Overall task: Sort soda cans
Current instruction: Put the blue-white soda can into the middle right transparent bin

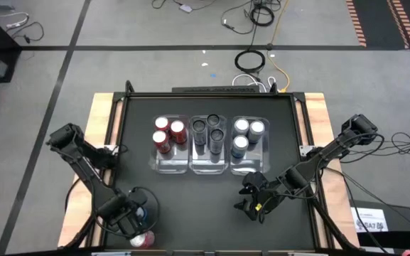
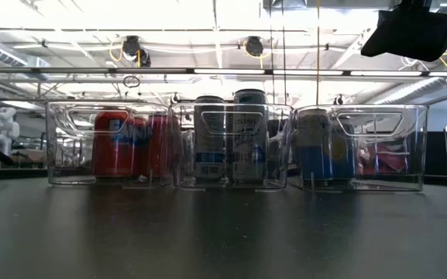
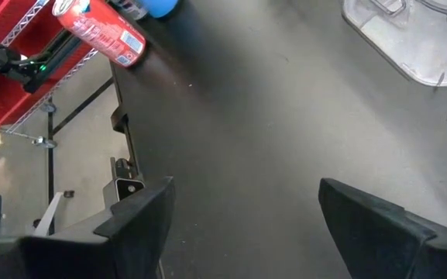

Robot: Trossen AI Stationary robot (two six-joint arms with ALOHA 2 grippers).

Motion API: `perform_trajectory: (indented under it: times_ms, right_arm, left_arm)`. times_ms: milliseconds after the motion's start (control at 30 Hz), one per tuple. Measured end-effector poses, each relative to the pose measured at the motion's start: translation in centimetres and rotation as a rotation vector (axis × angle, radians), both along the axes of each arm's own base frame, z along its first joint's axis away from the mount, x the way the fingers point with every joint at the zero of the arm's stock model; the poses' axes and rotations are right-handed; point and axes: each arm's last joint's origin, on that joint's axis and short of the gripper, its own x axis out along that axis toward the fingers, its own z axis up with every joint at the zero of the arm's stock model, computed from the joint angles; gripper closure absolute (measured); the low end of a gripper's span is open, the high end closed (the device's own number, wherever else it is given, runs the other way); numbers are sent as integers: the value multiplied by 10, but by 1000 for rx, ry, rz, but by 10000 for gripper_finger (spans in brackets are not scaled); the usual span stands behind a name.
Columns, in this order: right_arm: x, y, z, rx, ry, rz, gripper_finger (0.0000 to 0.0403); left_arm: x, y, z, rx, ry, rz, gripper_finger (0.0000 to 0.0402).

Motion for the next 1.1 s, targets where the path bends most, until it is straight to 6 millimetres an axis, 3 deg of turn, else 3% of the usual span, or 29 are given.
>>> perform_trajectory:
  times_ms: [267,633,833,1100]
  right_arm:
    - [0,0,0,1,0,0,92]
    - [-2,2,0,52,12,-39,92]
    - [-13,10,-4,69,73,-56,92]
    - [-33,23,-10,55,122,-125,92]
  left_arm:
    - [20,20,0,50,-53,-43,85]
    - [81,72,1,45,-267,-119,81]
    - [108,97,4,21,-400,-123,80]
    - [150,103,2,38,-457,-199,79]
